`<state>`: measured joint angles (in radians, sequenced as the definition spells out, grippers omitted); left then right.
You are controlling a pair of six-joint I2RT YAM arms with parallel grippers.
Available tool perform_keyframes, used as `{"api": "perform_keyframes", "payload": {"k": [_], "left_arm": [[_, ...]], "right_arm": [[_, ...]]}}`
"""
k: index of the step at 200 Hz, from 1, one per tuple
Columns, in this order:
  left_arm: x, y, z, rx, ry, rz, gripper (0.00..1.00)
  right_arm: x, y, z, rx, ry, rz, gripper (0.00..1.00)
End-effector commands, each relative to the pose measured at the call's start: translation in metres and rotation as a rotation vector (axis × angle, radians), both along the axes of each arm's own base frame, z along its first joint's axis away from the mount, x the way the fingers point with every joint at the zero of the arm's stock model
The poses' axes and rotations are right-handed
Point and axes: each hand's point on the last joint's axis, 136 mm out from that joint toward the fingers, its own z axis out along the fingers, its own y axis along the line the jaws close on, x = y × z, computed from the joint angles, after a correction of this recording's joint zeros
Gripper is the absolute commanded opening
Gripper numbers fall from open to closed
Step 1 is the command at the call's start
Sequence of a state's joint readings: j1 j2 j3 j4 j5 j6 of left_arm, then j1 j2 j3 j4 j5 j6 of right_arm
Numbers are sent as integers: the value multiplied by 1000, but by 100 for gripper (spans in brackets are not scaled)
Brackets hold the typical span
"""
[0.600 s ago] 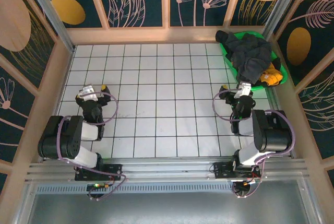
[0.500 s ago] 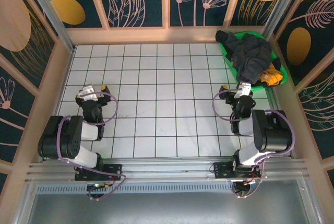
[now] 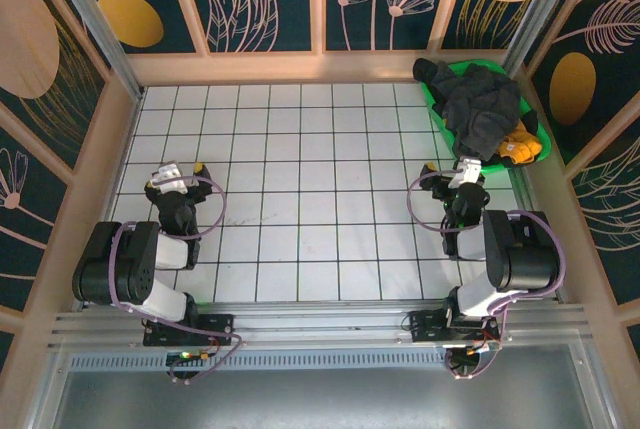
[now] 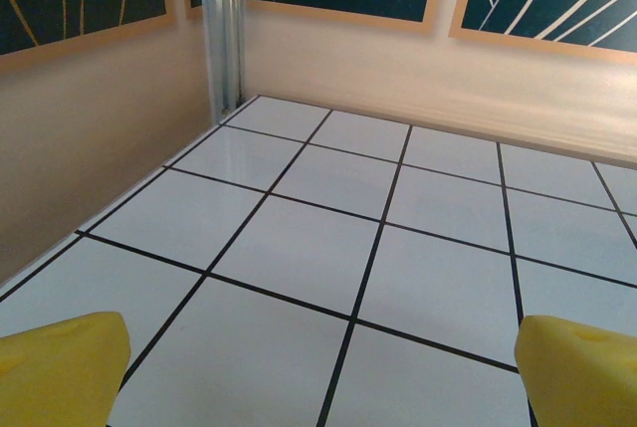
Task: Fold and stack the t-shirts
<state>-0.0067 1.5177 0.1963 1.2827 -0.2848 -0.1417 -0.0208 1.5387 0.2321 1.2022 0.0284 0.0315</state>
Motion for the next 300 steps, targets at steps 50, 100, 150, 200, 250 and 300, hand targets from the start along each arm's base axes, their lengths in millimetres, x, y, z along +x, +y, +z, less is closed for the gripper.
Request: {"api": "perform_keyframes", "payload": {"k": [50,100,150,200,250,300], "left_arm": [[3,-2,104,13,-160,65,99],[41,4,190,-498,-64,200,99],[102,-103,218,-610,116,-240,99],[82,-196,195,-632,281,-492,87],[60,-224,188,-648,332,-572,65],[61,-218,199,-627,300,-545,50]], "right_arm": [[15,1,141,21,-184,-123,99],[62,-32,245,413,28,-220,94],[106,-88,195,346,403,-448,85],[132,-85,85,388,733,-365,84],[141,-82,72,455,713,-374,13],[133,-81,239,403,232,-353,0]]}}
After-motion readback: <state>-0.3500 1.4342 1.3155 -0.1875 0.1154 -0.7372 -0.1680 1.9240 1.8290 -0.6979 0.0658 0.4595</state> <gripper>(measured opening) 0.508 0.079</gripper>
